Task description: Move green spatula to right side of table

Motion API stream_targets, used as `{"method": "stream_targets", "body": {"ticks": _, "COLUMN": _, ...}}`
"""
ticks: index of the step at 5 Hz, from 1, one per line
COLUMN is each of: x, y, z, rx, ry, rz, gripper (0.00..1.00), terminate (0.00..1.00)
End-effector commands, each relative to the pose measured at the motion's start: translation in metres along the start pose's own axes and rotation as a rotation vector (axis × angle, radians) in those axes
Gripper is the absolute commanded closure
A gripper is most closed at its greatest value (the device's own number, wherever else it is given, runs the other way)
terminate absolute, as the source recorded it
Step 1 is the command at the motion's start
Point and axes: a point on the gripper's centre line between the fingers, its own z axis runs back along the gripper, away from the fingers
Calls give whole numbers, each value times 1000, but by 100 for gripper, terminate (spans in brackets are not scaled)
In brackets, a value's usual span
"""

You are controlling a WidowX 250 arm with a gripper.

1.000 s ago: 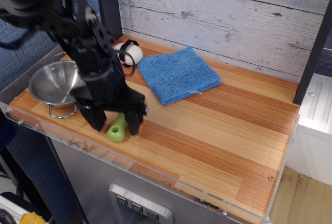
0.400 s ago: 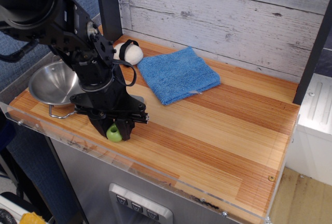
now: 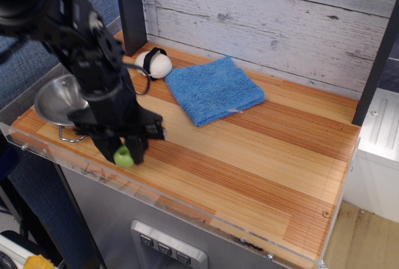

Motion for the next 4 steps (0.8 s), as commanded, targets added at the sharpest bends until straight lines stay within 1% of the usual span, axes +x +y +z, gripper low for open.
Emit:
{"method": "stream_targets", "body": {"ticks": 1, "x": 24, "y": -5, "z": 56, "rx": -36, "ry": -128, "rz": 65, "gripper": 100, "terminate": 0}}
{"method": "stream_targets", "body": {"ticks": 3, "x": 29, "y": -60, "z": 91, "rx": -110, "ry": -164, "rz": 2, "gripper": 100, "terminate": 0}}
{"method": "stream_targets", "body": {"ticks": 4, "x": 28, "y": -102, "z": 99, "rx": -151, "ry": -152, "rz": -71, "gripper": 100, "terminate": 0}}
